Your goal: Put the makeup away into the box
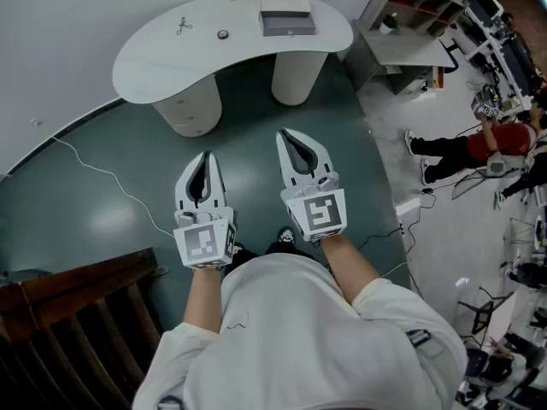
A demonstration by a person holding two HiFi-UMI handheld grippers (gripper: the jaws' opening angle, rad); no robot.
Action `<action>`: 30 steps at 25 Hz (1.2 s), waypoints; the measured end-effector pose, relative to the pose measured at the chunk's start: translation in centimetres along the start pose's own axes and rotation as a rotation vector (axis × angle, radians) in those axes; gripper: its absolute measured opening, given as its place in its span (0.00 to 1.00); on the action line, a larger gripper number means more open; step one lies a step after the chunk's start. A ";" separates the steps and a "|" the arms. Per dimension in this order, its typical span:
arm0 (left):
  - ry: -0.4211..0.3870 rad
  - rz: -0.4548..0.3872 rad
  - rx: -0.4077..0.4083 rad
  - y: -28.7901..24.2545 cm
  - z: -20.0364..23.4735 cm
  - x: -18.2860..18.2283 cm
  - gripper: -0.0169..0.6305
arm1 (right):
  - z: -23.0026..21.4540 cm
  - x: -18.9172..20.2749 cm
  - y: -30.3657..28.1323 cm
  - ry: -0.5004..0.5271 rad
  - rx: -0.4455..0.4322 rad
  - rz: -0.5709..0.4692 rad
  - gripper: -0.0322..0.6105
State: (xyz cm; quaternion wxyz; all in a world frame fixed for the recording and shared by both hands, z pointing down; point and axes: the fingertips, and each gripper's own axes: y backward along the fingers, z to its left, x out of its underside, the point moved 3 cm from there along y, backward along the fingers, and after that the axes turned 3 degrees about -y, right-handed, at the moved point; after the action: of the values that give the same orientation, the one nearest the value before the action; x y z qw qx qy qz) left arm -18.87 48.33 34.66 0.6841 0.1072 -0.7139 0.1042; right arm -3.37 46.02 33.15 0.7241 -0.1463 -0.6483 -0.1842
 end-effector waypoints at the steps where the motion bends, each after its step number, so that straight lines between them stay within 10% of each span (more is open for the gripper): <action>1: 0.000 0.004 -0.002 0.1 0.0 0.1 0.05 | 0.1 0.0 0.1 -0.012 -0.009 -0.006 0.05; 30: 0.033 0.064 0.071 -0.6 -5.5 2.0 0.05 | -2.7 2.6 3.5 -0.051 -0.071 0.039 0.06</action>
State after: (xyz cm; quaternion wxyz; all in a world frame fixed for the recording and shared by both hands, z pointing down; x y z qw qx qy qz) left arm -13.53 49.31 36.91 0.6879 0.1068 -0.7013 0.1533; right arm 0.80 47.71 35.51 0.7052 -0.1892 -0.6566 -0.1890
